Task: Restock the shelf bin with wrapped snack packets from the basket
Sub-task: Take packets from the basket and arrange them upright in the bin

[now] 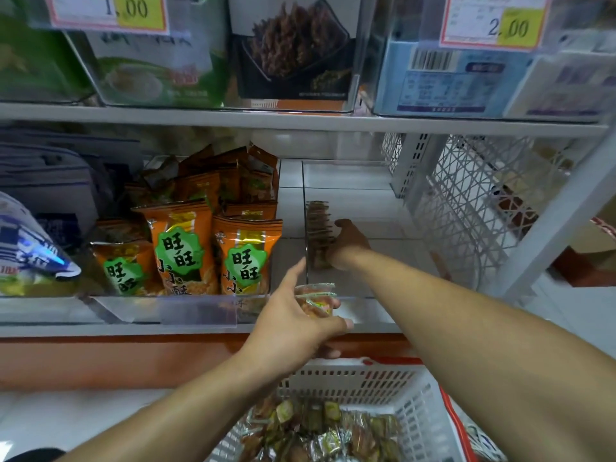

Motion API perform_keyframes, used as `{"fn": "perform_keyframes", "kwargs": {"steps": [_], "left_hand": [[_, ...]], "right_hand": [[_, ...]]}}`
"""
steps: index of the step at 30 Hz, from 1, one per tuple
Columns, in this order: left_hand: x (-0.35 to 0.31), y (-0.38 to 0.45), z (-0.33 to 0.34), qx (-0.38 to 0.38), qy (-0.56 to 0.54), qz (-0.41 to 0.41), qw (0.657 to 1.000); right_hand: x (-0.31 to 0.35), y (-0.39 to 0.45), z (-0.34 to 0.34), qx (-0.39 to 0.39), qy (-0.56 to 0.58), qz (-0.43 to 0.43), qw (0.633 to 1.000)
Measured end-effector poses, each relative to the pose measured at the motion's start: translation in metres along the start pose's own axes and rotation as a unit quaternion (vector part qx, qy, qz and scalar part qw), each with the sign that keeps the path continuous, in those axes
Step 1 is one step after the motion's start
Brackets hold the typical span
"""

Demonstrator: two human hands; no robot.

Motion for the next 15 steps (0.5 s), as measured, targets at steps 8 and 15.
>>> {"fn": "perform_keyframes", "kwargs": {"steps": [8, 15], "left_hand": [[-0.005, -0.006, 0.0, 0.02, -0.038, -0.007, 0.999], [-0.004, -0.025, -0.004, -0.02, -0.161, -0.033, 0.986]], "right_hand": [[0.006, 0.002, 0.002, 0.012, -0.047, -0.02, 0.999], [0.065, -0.086, -0.062, -0.027, 0.095, -0.208, 0.973]]}}
Point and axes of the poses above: each hand's wrist, its own y-axis towards the middle knuckle, its own z-axis out of the palm, x = y × z, the point moved 8 cm from there along y, towards the middle knuckle, and after that the axes turned 10 degrees about y, right-handed, at the moved point
